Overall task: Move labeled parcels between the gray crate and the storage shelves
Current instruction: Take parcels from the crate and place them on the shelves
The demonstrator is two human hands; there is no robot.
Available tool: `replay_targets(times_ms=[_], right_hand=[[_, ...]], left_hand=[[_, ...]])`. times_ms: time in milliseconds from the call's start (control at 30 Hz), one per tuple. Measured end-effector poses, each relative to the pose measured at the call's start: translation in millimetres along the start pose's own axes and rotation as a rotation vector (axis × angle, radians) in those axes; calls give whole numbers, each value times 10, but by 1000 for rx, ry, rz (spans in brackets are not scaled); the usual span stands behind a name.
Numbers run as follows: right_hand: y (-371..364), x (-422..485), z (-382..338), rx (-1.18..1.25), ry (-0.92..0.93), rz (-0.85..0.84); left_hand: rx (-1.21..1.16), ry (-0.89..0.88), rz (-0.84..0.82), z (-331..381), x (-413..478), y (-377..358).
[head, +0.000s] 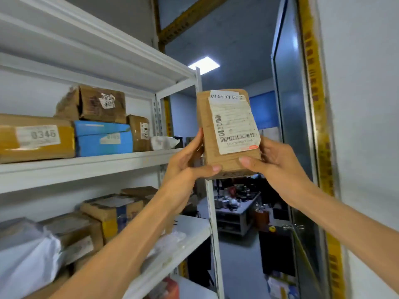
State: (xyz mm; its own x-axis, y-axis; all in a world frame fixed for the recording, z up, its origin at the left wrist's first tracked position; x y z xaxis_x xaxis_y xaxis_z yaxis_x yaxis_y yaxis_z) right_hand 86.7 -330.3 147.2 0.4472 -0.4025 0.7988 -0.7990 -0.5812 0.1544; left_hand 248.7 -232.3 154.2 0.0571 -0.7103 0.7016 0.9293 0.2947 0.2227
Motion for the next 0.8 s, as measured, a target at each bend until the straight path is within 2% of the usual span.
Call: replay_targets(times_ms=[333, 567, 800], right_hand=[[1948, -1446, -223, -411, -200, 301], [3075, -2522, -721, -631, -338, 556], [3764, -3565, -1208, -869, -458, 795]], left_hand=[[-474, 80, -417, -705, 425, -2493], [-689, 97, -697, -641, 398, -4342], [-869, 79, -985, -486, 22, -5849]])
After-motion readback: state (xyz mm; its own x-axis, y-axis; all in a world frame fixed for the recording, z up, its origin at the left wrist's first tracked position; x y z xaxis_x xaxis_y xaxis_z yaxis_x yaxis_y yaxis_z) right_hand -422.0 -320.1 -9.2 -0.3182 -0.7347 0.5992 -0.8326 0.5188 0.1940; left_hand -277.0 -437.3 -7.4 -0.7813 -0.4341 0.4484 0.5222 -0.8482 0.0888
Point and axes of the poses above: each hand's wrist, its own x-axis towards the middle knuckle, its own y-axis out of the back of the hand, z = x × y, the point moved 4 cm from there along x, towards the middle knuckle, and after that the axes turned 5 degrees about -z, right-handed, at the moved point
